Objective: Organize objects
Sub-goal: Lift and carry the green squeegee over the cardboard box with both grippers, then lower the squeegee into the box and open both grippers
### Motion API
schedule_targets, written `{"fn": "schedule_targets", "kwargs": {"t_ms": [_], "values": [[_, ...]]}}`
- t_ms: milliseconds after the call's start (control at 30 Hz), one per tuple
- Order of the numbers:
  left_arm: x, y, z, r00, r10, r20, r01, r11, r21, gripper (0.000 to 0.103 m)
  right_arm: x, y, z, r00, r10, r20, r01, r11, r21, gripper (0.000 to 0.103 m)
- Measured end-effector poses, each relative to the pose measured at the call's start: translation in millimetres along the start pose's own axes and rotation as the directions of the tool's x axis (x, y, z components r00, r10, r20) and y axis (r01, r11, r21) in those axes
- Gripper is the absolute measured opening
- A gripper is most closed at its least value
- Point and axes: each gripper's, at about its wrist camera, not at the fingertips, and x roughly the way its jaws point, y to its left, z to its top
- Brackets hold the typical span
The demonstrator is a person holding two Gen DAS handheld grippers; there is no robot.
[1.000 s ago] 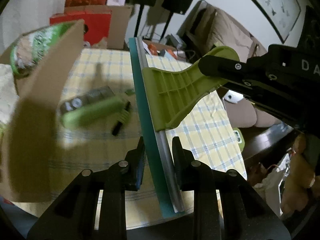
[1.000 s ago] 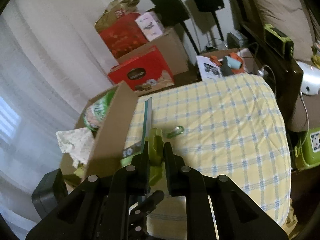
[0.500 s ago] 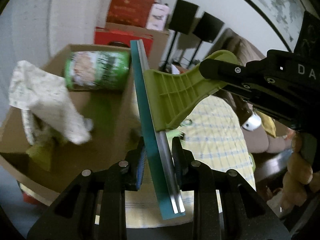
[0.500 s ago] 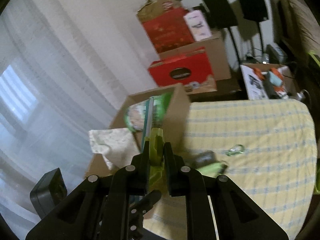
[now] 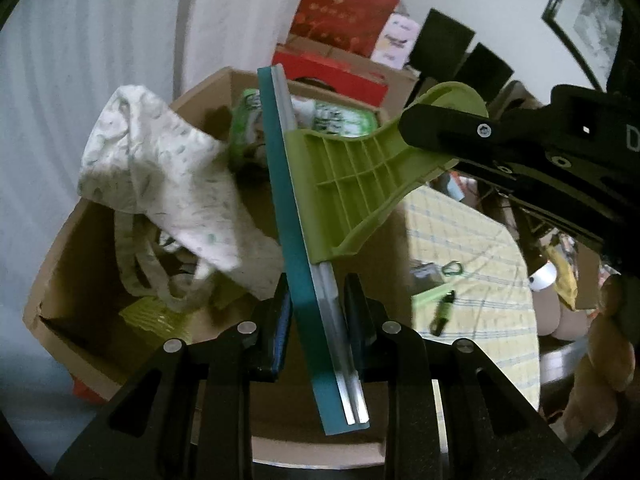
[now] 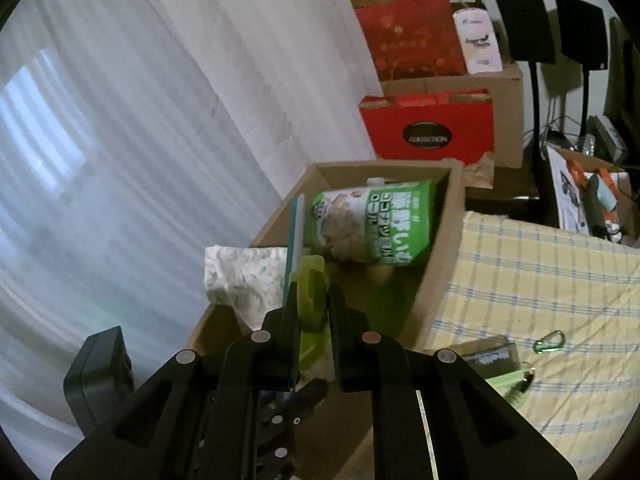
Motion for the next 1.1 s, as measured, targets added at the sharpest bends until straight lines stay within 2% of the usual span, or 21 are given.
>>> {"fn": "schedule_targets", "kwargs": {"t_ms": [233,433,500,600,733,900,1100], "values": [[19,13,0,0.998,0.036,-0.05,-0.036,0.999,0.001,0.023,30,-4,-2,0.999,-0.007,-0.045,0.007,1.0,0.004,0.012],[35,14,-4,0.995,0.034,-0.096,-0.034,0.999,-0.002,0.025,44,-12,-1,0.997,-0.032,-0.064,0.032,0.999,-0.007,0.011],[39,17,-5,0.994,0.03,-0.103,-0.031,0.999,-0.014,0.03,47,-16,1,0.997,-0.044,-0.068,0.043,0.999,-0.015,0.011],[41,23,-8,0.994,0.026,-0.11,-0.03,0.999,-0.037,0.032,52,-21,2,0.995,-0.055,-0.083,0.053,0.998,-0.03,0.011],[39,26,-10,0.994,0.022,-0.103,-0.027,0.999,-0.047,0.034,59,-25,-1,0.991,-0.094,-0.092,0.09,0.995,-0.05,0.011],[29,23,-6,0.997,0.046,-0.055,-0.048,0.999,-0.026,0.053,63,-33,-7,0.986,-0.131,-0.104,0.125,0.99,-0.066,0.012],[14,17,-1,0.997,0.074,-0.01,-0.074,0.997,0.002,0.054,49,-38,-8,0.988,-0.129,-0.088,0.125,0.991,-0.054,0.014]]}}
